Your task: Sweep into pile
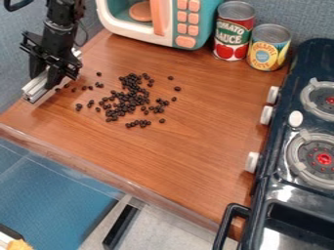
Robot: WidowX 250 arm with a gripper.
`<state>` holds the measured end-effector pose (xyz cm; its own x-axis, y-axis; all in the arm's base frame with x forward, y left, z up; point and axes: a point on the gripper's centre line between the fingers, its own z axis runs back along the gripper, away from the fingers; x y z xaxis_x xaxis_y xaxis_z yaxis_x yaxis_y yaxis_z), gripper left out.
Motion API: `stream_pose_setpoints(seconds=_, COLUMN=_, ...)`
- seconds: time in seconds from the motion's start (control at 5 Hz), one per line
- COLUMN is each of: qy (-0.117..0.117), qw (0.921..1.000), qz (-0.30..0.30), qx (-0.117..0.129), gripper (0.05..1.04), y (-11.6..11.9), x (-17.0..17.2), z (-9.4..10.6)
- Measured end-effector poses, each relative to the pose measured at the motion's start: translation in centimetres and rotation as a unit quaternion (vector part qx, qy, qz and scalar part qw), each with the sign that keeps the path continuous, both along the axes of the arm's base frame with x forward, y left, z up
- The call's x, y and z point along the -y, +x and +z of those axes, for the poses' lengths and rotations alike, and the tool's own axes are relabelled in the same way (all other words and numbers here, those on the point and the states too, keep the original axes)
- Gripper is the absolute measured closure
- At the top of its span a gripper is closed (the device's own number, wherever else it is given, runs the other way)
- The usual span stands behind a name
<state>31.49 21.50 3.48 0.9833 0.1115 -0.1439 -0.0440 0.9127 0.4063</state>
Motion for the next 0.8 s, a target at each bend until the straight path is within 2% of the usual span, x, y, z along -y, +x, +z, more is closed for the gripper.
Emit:
stream_pose_setpoints(seconds=0.2, qy=0.003, qw=1.0000, qz=0.004, qx=-0.004, gripper=0.699, y=-0.1, x=-0.1, z=0.1)
stream_pose_setpoints(seconds=0.4, qy=0.008, qw=0.9998, qz=0.009, qx=-0.015, gripper=0.699, y=-0.2, x=-0.3, z=-0.7)
stream_pose_setpoints(seconds=0.8, qy=0.013, qw=0.9997, qz=0.002, qx=-0.021, gripper=0.699, y=0.0, x=0.0, z=-1.5)
